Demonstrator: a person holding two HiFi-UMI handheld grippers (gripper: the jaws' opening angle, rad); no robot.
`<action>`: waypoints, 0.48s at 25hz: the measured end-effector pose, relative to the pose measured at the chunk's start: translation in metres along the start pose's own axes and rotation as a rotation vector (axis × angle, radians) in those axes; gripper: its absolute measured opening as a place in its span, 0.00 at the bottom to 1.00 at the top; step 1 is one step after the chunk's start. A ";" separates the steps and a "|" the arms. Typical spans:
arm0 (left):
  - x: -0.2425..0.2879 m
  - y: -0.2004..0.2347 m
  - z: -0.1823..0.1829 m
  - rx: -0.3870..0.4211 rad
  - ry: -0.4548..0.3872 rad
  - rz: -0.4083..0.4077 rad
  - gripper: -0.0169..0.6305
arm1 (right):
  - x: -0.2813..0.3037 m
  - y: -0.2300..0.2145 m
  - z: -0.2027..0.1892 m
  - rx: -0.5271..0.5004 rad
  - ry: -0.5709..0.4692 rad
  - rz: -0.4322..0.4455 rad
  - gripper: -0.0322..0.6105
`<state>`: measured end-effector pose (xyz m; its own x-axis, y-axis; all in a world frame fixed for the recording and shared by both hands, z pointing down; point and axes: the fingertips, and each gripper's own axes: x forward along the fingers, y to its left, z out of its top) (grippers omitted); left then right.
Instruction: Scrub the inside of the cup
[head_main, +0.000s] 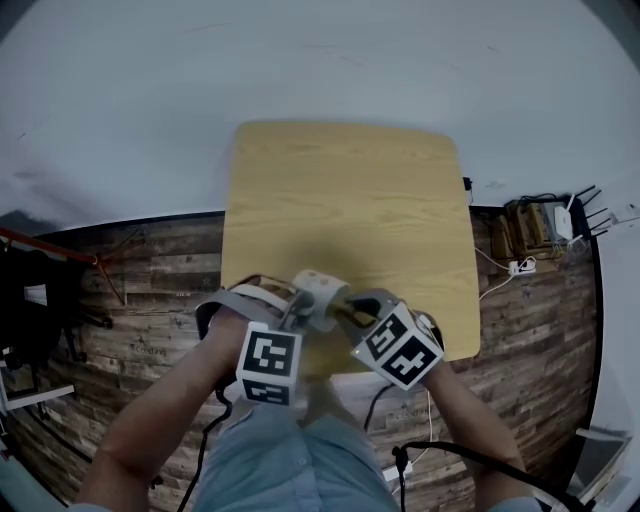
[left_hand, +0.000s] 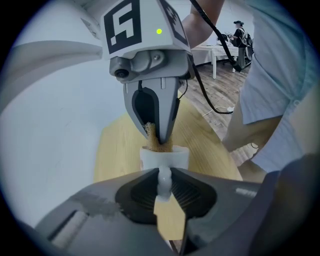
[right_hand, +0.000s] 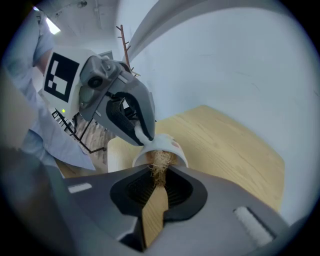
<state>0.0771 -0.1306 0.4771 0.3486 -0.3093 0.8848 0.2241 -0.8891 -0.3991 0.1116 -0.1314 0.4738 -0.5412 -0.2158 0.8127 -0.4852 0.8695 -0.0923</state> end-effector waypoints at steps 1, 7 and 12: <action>0.000 0.000 0.000 0.001 -0.001 -0.001 0.17 | -0.001 -0.003 -0.001 -0.003 0.001 -0.011 0.12; -0.001 0.000 0.000 -0.004 -0.004 -0.006 0.17 | -0.003 -0.017 -0.007 0.009 -0.018 -0.062 0.12; -0.001 0.002 0.004 -0.003 -0.006 -0.003 0.17 | -0.003 -0.028 -0.018 -0.012 0.005 -0.117 0.12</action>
<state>0.0804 -0.1306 0.4749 0.3536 -0.3045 0.8844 0.2221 -0.8912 -0.3956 0.1391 -0.1472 0.4839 -0.4780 -0.3137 0.8204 -0.5368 0.8436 0.0098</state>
